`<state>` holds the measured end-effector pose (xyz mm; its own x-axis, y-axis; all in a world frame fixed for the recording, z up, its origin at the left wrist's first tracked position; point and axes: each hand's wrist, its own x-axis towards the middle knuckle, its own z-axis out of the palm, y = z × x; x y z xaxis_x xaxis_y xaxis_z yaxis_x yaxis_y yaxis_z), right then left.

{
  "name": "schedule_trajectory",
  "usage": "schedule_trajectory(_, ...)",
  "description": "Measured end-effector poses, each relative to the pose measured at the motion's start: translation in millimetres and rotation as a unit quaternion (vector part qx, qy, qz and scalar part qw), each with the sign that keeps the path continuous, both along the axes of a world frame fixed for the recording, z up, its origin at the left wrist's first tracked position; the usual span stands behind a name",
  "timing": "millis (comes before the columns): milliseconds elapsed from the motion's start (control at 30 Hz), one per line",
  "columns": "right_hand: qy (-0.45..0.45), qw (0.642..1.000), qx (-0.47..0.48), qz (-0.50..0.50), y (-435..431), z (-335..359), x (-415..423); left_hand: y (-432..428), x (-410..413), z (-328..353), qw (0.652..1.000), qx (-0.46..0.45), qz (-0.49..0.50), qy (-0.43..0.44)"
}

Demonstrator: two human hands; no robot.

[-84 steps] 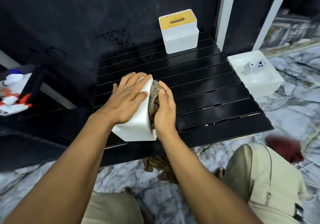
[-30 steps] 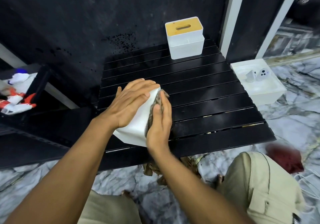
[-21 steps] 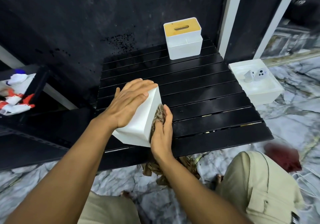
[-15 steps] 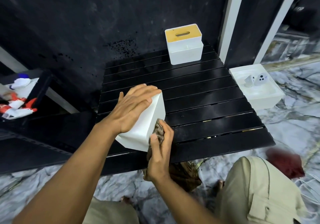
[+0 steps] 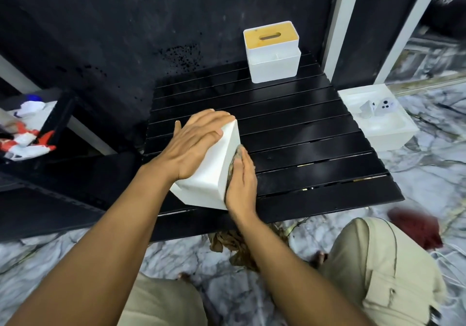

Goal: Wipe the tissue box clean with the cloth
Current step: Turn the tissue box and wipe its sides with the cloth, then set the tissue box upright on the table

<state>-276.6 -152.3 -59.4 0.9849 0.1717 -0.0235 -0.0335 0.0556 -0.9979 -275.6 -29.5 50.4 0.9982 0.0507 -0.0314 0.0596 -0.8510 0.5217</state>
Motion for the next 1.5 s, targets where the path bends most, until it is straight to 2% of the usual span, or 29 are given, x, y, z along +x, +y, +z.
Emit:
schedule_trajectory(67, -0.062, 0.983, -0.171, 0.036, -7.2, -13.1, 29.3, -0.7, 1.0, 0.7, 1.0, 0.01, -0.001, 0.002)
schedule_trajectory(133, -0.145, 0.942, -0.295, 0.066, -13.7, -21.2, 48.0, -2.9, 0.9, 0.8, 0.999, 0.034, -0.001, -0.003)
schedule_trajectory(233, -0.163, 0.925, -0.336, 0.068, -21.2, -23.7, 37.6, -8.2, 0.2, 0.2, 0.998, 0.061, 0.009, -0.014)
schedule_trajectory(333, -0.126, 0.95, -0.281, 0.051, -22.7, -21.3, 0.6, -12.7, 0.6, 1.7, 0.998, 0.054, 0.031, -0.021)
schedule_trajectory(467, -0.063, 0.994, -0.081, 0.022, -26.2, -8.6, -61.2, -13.5, 0.4, 2.9, 0.998, 0.039, 0.039, -0.02)
schedule_trajectory(533, -0.074, 0.997, -0.02, 0.003, -23.6, 10.7, -74.4, -14.3, -0.7, 2.6, 0.999, 0.023, 0.043, -0.017)
schedule_trajectory(600, -0.115, 0.993, 0.004, -0.017, -18.8, 30.8, -67.8, -15.2, -0.6, 2.5, 0.998, 0.025, 0.049, -0.013)
schedule_trajectory(667, -0.168, 0.985, -0.003, -0.033, -18.7, 45.0, -50.2, -15.9, 1.0, 2.8, 0.996, 0.066, 0.055, -0.008)
schedule_trajectory(733, -0.184, 0.98, -0.049, -0.058, -27.6, 48.0, -23.2, -17.4, 2.3, 5.6, 0.992, 0.111, 0.053, -0.006)
schedule_trajectory(833, -0.148, 0.966, -0.203, -0.062, -58.2, 32.2, 23.5, -14.3, -2.7, 13.9, 0.989, 0.118, 0.024, -0.083)
schedule_trajectory(900, -0.132, 0.951, -0.278, 0.012, -80.1, 26.6, 44.0, -10.7, -14.5, 17.6, 0.978, 0.061, 0.065, -0.19)
schedule_trajectory(967, -0.129, 0.95, -0.279, 0.056, -92.9, 37.0, 51.3, -5.2, -33.8, 7.9, 0.95, -0.037, 0.165, -0.263)
schedule_trajectory(1033, -0.188, 0.95, -0.235, 0.083, -91.6, 59.7, 46.8, 0.8, -59.2, -17.5, 0.925, -0.112, 0.264, -0.25)
schedule_trajectory(1067, -0.237, 0.938, -0.226, 0.11, -87.6, 71.4, 39.6, 3.6, -73.6, -35.1, 0.917, -0.139, 0.301, -0.222)
schedule_trajectory(1167, -0.364, 0.857, -0.303, 0.204, -71.8, 79.9, 8.7, 0.9, -110.6, -79.5, 0.915, -0.195, 0.323, -0.148)
schedule_trajectory(1200, -0.376, 0.835, -0.339, 0.217, -67.8, 75.9, 0.2, -1.8, -117.1, -89.6, 0.922, -0.192, 0.31, -0.135)
schedule_trajectory(1233, -0.377, 0.828, -0.355, 0.216, -64.9, 68.9, -4.6, -4.9, -119.9, -96.9, 0.928, -0.183, 0.298, -0.125)
schedule_trajectory(1300, -0.374, 0.847, -0.328, 0.187, -59.8, 54.9, -6.8, -9.8, -118.5, -106.2, 0.936, -0.168, 0.284, -0.12)
schedule_trajectory(1367, -0.372, 0.876, -0.263, 0.158, -54.2, 46.3, -5.8, -13.1, -112.9, -108.0, 0.938, -0.149, 0.28, -0.138)
schedule_trajectory(1500, -0.35, 0.912, -0.186, 0.104, -49.4, 45.3, 0.2, -21.1, -103.7, -96.6, 0.928, -0.125, 0.299, -0.182)
